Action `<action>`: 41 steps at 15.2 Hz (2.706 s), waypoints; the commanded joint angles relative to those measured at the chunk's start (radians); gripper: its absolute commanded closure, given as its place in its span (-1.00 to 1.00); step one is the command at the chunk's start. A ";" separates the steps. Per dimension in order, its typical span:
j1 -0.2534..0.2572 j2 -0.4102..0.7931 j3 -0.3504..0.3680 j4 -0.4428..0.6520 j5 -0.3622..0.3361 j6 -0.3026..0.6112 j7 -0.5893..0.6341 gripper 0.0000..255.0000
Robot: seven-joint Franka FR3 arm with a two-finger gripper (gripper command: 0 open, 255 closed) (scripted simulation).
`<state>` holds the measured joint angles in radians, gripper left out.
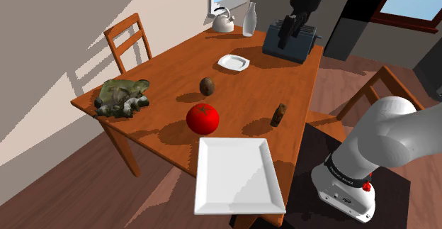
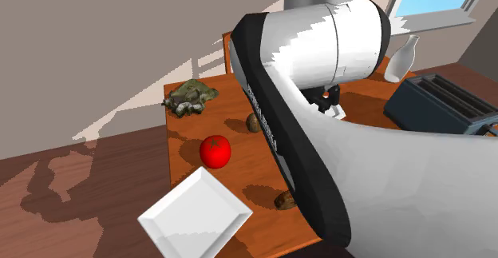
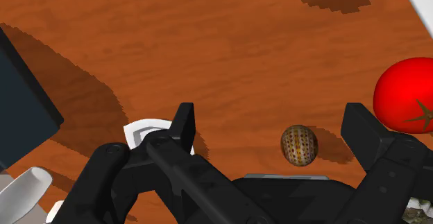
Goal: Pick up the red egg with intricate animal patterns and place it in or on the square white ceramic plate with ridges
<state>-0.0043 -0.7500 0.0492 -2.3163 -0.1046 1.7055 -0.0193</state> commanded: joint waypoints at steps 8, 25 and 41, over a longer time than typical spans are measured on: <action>-0.009 0.246 0.030 0.053 0.044 0.148 0.103 -1.00; -0.010 0.907 0.065 0.435 0.110 0.340 0.299 -1.00; 0.001 1.134 0.063 0.556 0.124 0.428 0.341 -1.00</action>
<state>-0.0035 0.3837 0.1124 -1.7603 0.0189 2.1319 0.3213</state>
